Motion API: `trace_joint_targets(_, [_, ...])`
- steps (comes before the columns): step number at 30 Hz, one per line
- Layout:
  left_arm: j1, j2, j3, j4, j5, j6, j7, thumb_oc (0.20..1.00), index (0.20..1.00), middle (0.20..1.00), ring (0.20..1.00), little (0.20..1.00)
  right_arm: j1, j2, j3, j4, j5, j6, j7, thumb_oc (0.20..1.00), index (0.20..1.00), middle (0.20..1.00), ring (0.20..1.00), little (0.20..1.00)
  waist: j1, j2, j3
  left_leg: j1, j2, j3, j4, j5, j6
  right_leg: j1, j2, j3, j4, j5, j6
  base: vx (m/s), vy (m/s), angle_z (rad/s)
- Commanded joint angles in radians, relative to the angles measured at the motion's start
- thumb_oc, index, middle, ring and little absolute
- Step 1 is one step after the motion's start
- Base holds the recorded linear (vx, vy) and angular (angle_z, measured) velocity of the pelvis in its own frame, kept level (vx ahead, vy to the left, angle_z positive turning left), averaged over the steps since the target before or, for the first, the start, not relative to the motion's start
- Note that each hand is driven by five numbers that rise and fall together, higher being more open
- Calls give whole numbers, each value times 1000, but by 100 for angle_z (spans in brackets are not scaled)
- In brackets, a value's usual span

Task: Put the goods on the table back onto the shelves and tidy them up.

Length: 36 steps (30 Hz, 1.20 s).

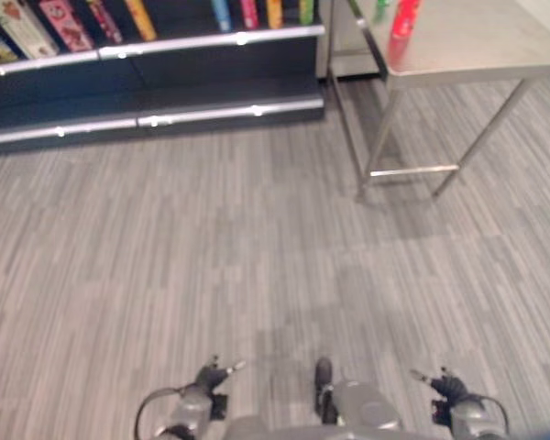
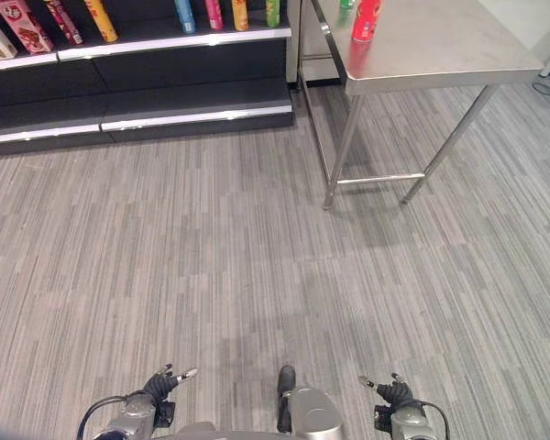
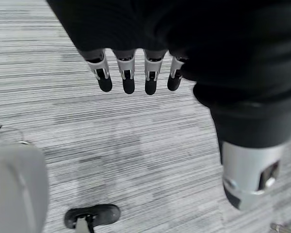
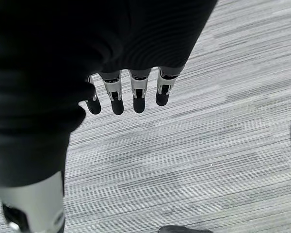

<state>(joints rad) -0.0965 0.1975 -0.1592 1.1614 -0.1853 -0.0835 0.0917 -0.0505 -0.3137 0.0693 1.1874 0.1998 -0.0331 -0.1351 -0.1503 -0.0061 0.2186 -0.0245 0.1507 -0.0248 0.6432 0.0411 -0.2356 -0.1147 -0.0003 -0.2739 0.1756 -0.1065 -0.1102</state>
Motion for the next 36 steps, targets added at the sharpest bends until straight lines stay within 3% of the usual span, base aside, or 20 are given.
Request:
trace_joint_targets(1, [47,27,9,-50,-42,-16,3,1000,1000,1000,1000,1000,-34,-19,51,-11,16,8,-10,1000,1000,1000,1000,1000,82,-56,44,-166,-9,158,70,-24,122,198,-50,105,-189,-19,174,797,-86,-9])
trace_joint_targets(4, [62,26,6,-40,-29,-17,4,1000,1000,1000,1000,1000,-33,-16,62,-21,-4,12,-6,1000,1000,1000,1000,1000,115,-36,33,-202,-24,162,-335,-10,113,269,-59,120,-200,-58,206,555,107,-23])
trace_joint_targets(7, [75,23,0,-34,-3,-17,3,1000,1000,1000,1000,1000,-29,-19,55,-19,-22,9,-10,1000,1000,1000,1000,1000,137,2,20,-238,-63,106,-606,96,71,338,-44,149,-202,-99,225,518,137,-28])
trace_joint_targets(10, [76,23,1,-17,9,-16,2,1000,1000,1000,1000,1000,-27,-16,48,-12,-32,10,-6,1000,1000,1000,1000,1000,140,3,16,-249,-71,111,-628,120,56,377,-57,175,-197,-122,239,375,124,-25])
trace_joint_targets(12, [93,18,7,7,25,-14,-2,1000,1000,1000,1000,1000,-21,-10,54,-4,-68,20,2,1000,1000,1000,1000,1000,150,12,1,-229,-76,69,-634,128,66,388,-79,204,-168,-139,258,446,237,-65])
trace_joint_targets(14, [91,23,26,12,7,-22,10,1000,1000,1000,1000,1000,-19,2,50,0,-82,22,5,1000,1000,1000,1000,1000,162,-10,-19,-216,-94,76,-588,91,88,372,-167,204,-117,-91,313,497,294,-68])
trace_joint_targets(16, [83,31,29,15,8,-22,14,1000,1000,1000,1000,1000,-21,0,34,3,-75,28,10,1000,1000,1000,1000,1000,160,-33,-31,-184,-127,110,-566,42,125,316,-248,227,4,52,355,293,202,-42])
trace_joint_targets(17, [83,31,29,15,8,-22,14,1000,1000,1000,1000,1000,-21,0,34,3,-75,28,10,1000,1000,1000,1000,1000,161,-31,-33,-186,-125,110,-567,43,125,314,-246,228,3,54,354,192,180,-32])
trace_joint_targets(20, [61,51,25,-2,10,-20,14,1000,1000,1000,1000,1000,-25,-5,14,-8,-50,28,3,1000,1000,1000,1000,1000,138,-23,-11,-116,-153,124,-576,-5,178,206,-284,265,255,208,309,235,256,-15])
trace_joint_targets(21, [49,66,24,-8,14,-19,15,1000,1000,1000,1000,1000,-20,3,5,-14,-35,25,-3,1000,1000,1000,1000,1000,123,-13,3,-79,-146,138,-583,-35,192,169,-315,223,326,229,290,309,243,-2])
trace_joint_targets(23, [42,77,29,-17,7,-20,20,1000,1000,1000,1000,1000,-10,9,-4,-21,-30,24,-7,1000,1000,1000,1000,1000,111,-11,2,-48,-138,148,-585,-62,196,133,-342,162,292,219,289,237,111,-5])
trace_joint_targets(27, [37,83,27,-23,3,-23,21,1000,1000,1000,1000,1000,-7,9,-13,-9,-24,24,-12,1000,1000,1000,1000,1000,94,-12,2,-18,-135,155,-597,-86,193,91,-316,97,199,149,288,172,20,-3])
trace_joint_targets(28, [30,84,18,-20,3,-21,16,1000,1000,1000,1000,1000,-10,10,-16,2,-11,25,-12,1000,1000,1000,1000,1000,68,-10,12,15,-135,156,-598,-112,191,21,-248,57,104,88,296,216,16,-15])
trace_joint_targets(32, [26,80,12,-14,15,-18,11,1000,1000,1000,1000,1000,-7,7,-10,17,-1,22,-17,1000,1000,1000,1000,1000,39,-31,31,92,-168,148,-610,-156,196,-44,-139,28,-90,115,321,280,11,-15])
trace_joint_targets(36, [23,69,14,2,32,-20,10,1000,1000,1000,1000,1000,-1,2,-7,17,7,18,-20,1000,1000,1000,1000,1000,15,-47,38,150,-193,117,-609,-199,198,-103,-85,44,-166,156,326,308,-25,31])
